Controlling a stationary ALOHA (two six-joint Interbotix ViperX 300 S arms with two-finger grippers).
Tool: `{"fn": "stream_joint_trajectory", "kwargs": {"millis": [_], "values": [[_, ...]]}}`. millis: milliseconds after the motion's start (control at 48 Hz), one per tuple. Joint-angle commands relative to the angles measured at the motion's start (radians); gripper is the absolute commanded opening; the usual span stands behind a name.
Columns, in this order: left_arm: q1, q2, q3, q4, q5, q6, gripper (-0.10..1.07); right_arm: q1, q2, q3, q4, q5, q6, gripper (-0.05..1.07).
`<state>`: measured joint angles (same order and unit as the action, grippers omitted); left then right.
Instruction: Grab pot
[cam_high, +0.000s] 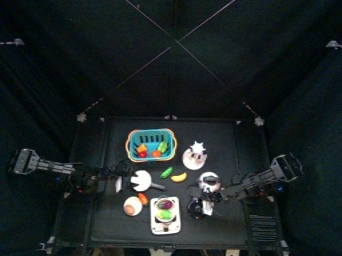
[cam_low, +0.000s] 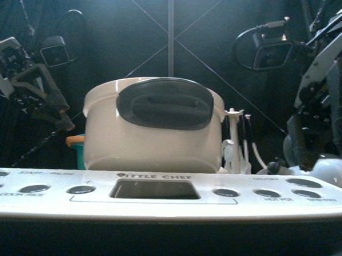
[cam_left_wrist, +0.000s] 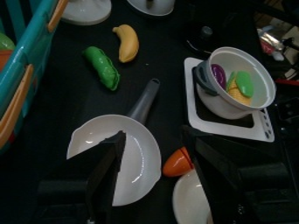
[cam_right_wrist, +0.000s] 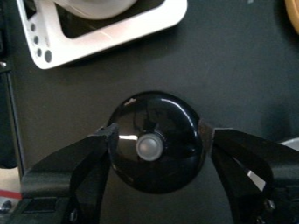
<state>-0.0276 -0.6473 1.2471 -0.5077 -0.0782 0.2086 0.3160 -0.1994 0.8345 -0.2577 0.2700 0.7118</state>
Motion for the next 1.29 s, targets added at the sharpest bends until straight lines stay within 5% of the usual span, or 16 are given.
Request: {"fn": "stream_joint_trajectory", "kwargs": {"millis": [0, 542, 1083, 1271], "values": [[0.002, 0.002, -0.023, 0.000, -0.002, 0.000, 0.89, -0.015, -0.014, -0.048, -0.029, -0.021, 0.000, 1.01], [0.000, 0.000, -0.018, 0.000, 0.003, 0.000, 0.89, -0.138, 0.135, -0.198, 0.009, -0.212, 0.002, 1.01], [-0.002, 0.000, -0.008, 0.000, 0.003, 0.000, 0.89, -0.132, 0.273, -0.287, 0.063, -0.147, -0.002, 1.00], [0.000, 0.000, -0.008, 0.000, 0.003, 0.000, 0.89, -0.132, 0.298, -0.314, 0.061, -0.078, -0.006, 0.91]]}}
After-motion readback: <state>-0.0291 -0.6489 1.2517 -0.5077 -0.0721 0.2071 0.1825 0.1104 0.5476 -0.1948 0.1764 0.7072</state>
